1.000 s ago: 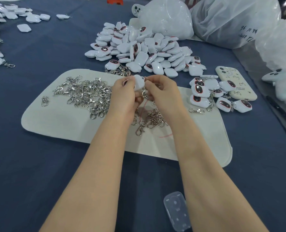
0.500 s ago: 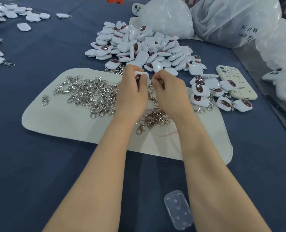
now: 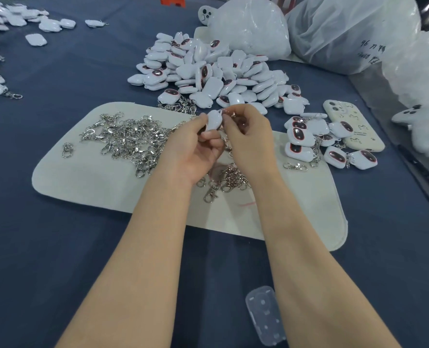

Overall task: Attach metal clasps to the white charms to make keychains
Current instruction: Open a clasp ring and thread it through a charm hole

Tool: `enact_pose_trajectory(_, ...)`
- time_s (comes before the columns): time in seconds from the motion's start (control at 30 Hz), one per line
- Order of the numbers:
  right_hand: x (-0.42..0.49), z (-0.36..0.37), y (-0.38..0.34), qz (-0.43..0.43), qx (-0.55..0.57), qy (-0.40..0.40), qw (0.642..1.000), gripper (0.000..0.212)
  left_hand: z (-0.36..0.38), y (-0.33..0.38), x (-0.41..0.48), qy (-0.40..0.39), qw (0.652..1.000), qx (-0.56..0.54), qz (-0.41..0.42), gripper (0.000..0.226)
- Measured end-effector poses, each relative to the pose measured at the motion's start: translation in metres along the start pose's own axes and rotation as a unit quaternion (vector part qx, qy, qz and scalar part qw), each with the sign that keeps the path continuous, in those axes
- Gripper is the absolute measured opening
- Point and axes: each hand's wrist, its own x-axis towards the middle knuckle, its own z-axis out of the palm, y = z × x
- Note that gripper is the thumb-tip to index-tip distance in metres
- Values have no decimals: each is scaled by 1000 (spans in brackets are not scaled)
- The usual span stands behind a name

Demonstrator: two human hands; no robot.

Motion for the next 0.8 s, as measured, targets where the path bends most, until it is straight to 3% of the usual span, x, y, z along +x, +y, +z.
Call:
enact_pose_trajectory(0.17,-1,-1,1,-43,-42,42,997,2,1,0,-3,-8,998,-49,-43,19)
enact_pose_trajectory(0.23,-1,-4,1,-69,-100,31,992,7,2,-1,-2,21,1000,20,-5,16)
enact_pose_trajectory(0.3,0,-6,1,-81,-154,2,985,10,3,-3,-2,67,975,191,95,9)
enact_pose_trajectory(0.33,1,-8,2,-82,-176,-12,981,11,3,-4,-2,85,937,299,157,6)
enact_pose_trajectory(0.4,4,-11,2,-78,-204,-34,975,12,2,-5,-5,82,827,483,275,2)
enact_pose_trajectory(0.47,5,-15,3,-68,-232,-58,969,12,0,-6,-9,40,732,590,339,5)
enact_pose_trajectory(0.53,6,-18,6,-46,-250,-81,964,12,-3,-8,-9,19,689,633,352,6)
enact_pose_trajectory(0.57,6,-18,6,-30,-245,-85,965,11,-4,-9,-8,22,689,634,352,6)
enact_pose_trajectory(0.63,5,-18,6,0,-201,-84,976,11,-4,-9,-5,43,727,595,339,5)
enact_pose_trajectory(0.8,3,-18,2,114,31,-112,987,21,-1,-5,-1,100,910,344,208,11)
